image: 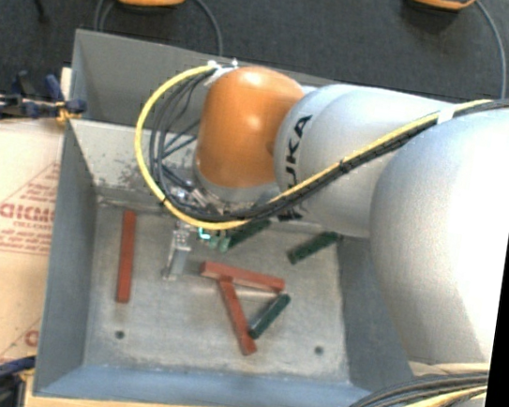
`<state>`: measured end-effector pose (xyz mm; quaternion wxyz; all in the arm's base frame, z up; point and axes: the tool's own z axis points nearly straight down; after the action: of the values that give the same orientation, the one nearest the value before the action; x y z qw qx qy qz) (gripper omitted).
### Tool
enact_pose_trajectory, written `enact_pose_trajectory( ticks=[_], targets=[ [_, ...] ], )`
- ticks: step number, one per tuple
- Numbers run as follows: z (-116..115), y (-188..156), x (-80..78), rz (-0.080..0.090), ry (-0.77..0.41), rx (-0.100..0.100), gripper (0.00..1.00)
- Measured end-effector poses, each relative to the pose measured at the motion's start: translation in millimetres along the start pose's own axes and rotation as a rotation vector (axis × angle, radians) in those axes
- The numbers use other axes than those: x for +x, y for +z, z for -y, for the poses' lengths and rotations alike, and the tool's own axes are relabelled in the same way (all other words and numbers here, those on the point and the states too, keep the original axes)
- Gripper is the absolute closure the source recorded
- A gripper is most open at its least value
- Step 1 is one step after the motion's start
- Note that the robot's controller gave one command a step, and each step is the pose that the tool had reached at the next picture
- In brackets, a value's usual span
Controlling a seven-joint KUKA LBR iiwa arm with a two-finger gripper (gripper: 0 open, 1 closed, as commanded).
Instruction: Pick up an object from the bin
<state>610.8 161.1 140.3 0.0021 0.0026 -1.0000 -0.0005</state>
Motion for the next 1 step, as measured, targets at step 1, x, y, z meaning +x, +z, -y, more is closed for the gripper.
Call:
enact_pose_trajectory(
  ticks=[1],
  targets=[
    [0.5,-4.7,-1.9,0.007,0.002,-0.001,0.00]
  ],
)
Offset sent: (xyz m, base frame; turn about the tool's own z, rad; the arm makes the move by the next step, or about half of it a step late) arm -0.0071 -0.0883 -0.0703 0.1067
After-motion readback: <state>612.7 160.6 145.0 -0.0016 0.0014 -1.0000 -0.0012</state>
